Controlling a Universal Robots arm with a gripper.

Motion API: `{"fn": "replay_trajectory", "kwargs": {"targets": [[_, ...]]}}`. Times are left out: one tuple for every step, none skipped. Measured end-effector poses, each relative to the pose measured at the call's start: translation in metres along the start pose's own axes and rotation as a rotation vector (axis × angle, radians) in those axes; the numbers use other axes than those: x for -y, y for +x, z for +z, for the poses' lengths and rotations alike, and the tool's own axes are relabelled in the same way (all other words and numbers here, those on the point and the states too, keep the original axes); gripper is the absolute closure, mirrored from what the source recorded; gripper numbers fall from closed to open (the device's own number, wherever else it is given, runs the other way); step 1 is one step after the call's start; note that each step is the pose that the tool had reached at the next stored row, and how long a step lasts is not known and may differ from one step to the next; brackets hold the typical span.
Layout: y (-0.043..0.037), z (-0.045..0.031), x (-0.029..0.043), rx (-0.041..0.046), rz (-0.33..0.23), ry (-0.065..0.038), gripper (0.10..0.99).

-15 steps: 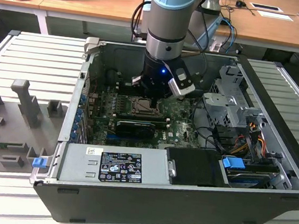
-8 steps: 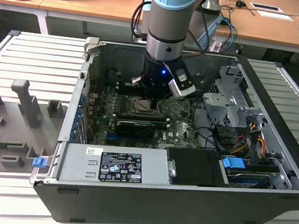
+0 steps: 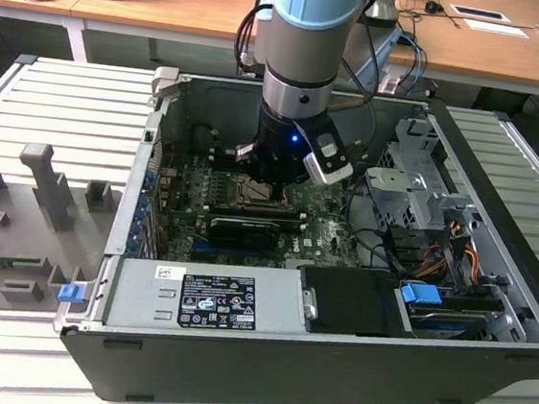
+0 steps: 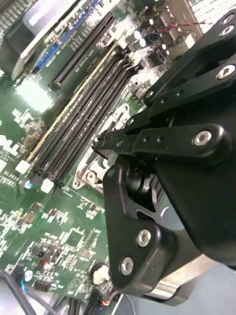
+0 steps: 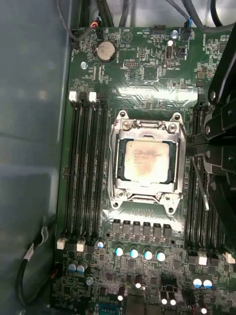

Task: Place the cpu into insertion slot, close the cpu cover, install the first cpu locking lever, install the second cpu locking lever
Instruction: 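Install the second cpu locking lever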

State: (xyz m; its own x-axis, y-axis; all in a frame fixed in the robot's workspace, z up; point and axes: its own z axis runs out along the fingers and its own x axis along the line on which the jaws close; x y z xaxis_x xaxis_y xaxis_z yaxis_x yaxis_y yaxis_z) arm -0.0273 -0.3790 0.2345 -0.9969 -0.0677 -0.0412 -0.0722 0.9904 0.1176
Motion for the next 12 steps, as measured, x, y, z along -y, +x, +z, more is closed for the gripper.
{"fn": "replay_trajectory", "kwargs": {"targets": [[0.0082,-0.0002,0.0004,0.0,0.0,-0.002,0.98],[0.0183,-0.0002,-0.0001,0.0003,0.0,-0.005,0.98],[0.0228,0.0023,-0.0001,0.0005,0.0,-0.007,0.98],[0.0239,0.0066,0.0004,0.0,0.0,-0.007,0.98],[0.0246,0.0075,0.0004,0.0001,0.0,-0.007,0.98],[0.0248,0.0078,0.0004,0.0002,0.0,-0.007,0.98],[0.025,0.008,0.0005,0.0007,0.0,-0.007,0.98],[0.0257,0.0081,0.0005,0.0022,0.0,-0.007,0.98],[0.0262,0.0081,0.0005,0.0026,0.0,-0.007,0.98],[0.0268,0.0081,0.0004,0.0027,0.0,-0.007,0.98],[0.0276,0.0081,0.0004,0.0026,0.0,-0.007,0.98],[0.0284,0.0082,0.0004,0.0026,0.0,-0.007,0.98]]}}
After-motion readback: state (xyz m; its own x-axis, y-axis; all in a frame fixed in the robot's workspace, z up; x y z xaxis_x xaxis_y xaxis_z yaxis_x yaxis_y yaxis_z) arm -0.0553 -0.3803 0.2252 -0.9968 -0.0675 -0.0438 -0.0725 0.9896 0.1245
